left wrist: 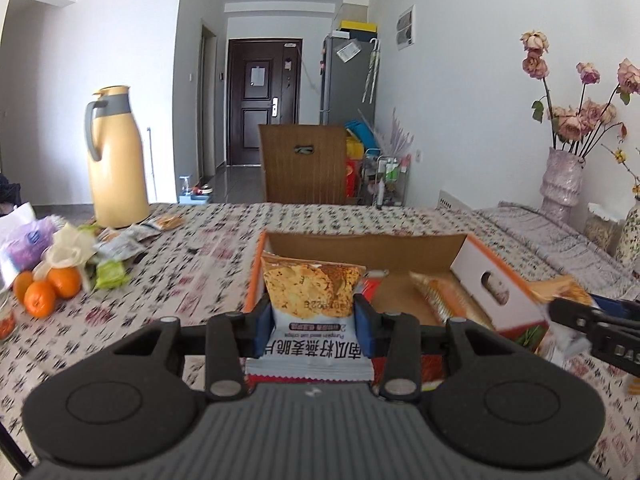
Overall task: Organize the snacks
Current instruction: 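Carry both biscuit packets over the open box, then open both grippers to drop the biscuit packets into the box, then move both tools back toward the remaining snack pile, then grasp a white biscuit packet with the right gripper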
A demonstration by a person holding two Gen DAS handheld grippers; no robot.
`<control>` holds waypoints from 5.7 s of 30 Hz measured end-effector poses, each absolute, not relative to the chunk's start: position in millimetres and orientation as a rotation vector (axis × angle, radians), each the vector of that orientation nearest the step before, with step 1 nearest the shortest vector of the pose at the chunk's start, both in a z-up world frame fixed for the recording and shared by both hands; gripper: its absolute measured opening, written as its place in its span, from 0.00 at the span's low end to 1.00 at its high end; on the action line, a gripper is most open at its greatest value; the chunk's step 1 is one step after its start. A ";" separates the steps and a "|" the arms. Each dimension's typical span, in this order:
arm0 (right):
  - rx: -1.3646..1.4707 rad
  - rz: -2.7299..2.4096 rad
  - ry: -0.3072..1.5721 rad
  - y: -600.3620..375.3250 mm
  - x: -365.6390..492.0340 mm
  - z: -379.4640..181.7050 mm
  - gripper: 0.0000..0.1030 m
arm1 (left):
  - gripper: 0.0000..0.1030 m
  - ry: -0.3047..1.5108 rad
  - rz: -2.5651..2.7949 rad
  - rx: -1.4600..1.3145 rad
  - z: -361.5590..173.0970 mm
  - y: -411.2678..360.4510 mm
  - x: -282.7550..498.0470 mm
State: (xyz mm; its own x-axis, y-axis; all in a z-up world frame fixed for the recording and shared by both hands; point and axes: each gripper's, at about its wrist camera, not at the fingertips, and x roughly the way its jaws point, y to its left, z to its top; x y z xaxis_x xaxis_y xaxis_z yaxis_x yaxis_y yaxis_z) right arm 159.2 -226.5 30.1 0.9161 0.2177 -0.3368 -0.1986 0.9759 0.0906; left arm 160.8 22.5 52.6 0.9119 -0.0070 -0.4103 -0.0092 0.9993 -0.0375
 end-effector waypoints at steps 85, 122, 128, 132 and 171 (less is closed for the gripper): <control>0.121 0.171 0.369 -212.4 249.6 9.3 1.00 | 1.00 0.421 0.065 -0.141 31.2 13.7 242.5; 0.015 0.217 0.520 -216.9 97.3 -17.5 1.00 | 1.00 0.529 0.033 -0.097 -3.2 28.4 91.8; 0.024 0.223 0.534 -215.9 94.4 -20.0 1.00 | 1.00 0.516 0.029 -0.123 -1.9 32.9 88.1; 0.039 0.233 0.539 -211.0 98.6 -18.9 1.00 | 1.00 0.519 0.039 -0.126 -2.7 33.0 87.7; 0.110 0.239 0.666 -182.0 124.2 -43.5 0.38 | 1.00 0.600 0.080 -0.149 -21.1 49.1 92.2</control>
State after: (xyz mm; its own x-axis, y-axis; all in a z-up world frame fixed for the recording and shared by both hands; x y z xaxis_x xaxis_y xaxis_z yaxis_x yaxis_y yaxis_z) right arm 124.2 -182.0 -43.5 0.7599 0.2544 -0.5982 -0.1844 0.9668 0.1770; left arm 92.2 49.1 -21.1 0.8227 0.0320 -0.5675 -0.1187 0.9861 -0.1166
